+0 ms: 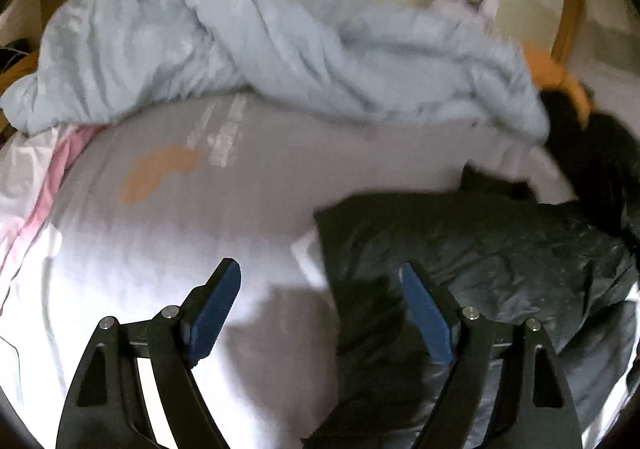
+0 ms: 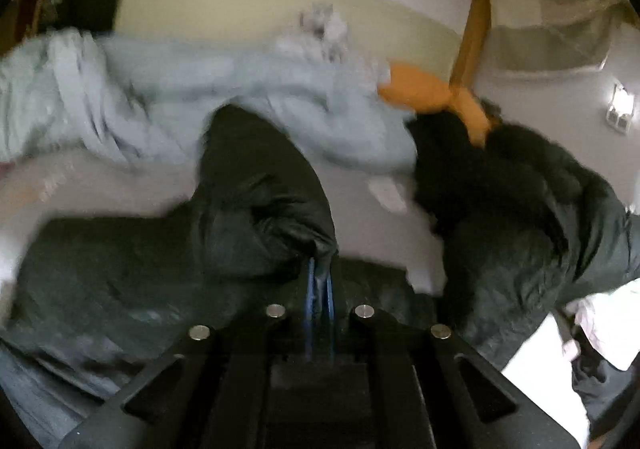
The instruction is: Fold large clothes
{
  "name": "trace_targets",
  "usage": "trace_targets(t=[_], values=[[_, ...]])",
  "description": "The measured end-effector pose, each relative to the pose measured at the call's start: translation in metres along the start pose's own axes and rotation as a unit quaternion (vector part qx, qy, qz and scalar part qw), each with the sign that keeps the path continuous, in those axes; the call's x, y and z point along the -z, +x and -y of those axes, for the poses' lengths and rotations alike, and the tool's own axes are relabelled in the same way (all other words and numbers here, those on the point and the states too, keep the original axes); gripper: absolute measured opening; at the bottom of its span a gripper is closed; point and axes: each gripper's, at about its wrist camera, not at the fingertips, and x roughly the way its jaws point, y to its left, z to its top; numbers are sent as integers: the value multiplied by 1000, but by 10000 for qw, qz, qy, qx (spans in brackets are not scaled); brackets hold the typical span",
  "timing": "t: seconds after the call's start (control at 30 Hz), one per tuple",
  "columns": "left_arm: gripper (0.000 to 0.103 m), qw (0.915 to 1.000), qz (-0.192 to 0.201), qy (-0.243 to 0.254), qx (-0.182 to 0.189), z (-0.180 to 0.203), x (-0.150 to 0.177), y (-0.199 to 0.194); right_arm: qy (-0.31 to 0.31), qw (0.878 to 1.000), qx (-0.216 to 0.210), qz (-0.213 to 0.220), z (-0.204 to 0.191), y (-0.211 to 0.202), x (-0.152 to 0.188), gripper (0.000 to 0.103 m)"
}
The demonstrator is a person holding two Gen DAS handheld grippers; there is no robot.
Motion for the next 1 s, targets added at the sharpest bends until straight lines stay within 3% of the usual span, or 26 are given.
trace_targets(t=[0.1, 0.13, 0.2, 0.27, 0.47, 0.73, 1.0], values=[[79, 9990, -356, 213, -185, 11, 13, 26, 272, 9991, -176, -288, 17, 20, 17, 8], [79, 9982, -451, 296, -254, 15, 17, 34, 476, 9977, -227, -419, 25, 28, 24, 15], [79, 9964, -605, 436, -394, 20, 25, 46, 645, 9965, -73, -532, 34, 33, 37, 31], [79, 9942, -764, 506, -570, 24, 32, 58, 600, 9964, 252, -545, 41, 36, 47, 56], [78, 9931, -864, 441, -656, 23, 43, 68, 881, 9940, 443, -476, 98, 31, 53, 57], [78, 9994, 238, 237, -96, 28, 21, -11, 1531, 9864, 554, -211, 183, 13, 62, 57], [78, 9871, 1594, 118, -82, 38, 31, -128, 1863, 9825, 7, 31, 244, -15, 82, 62]])
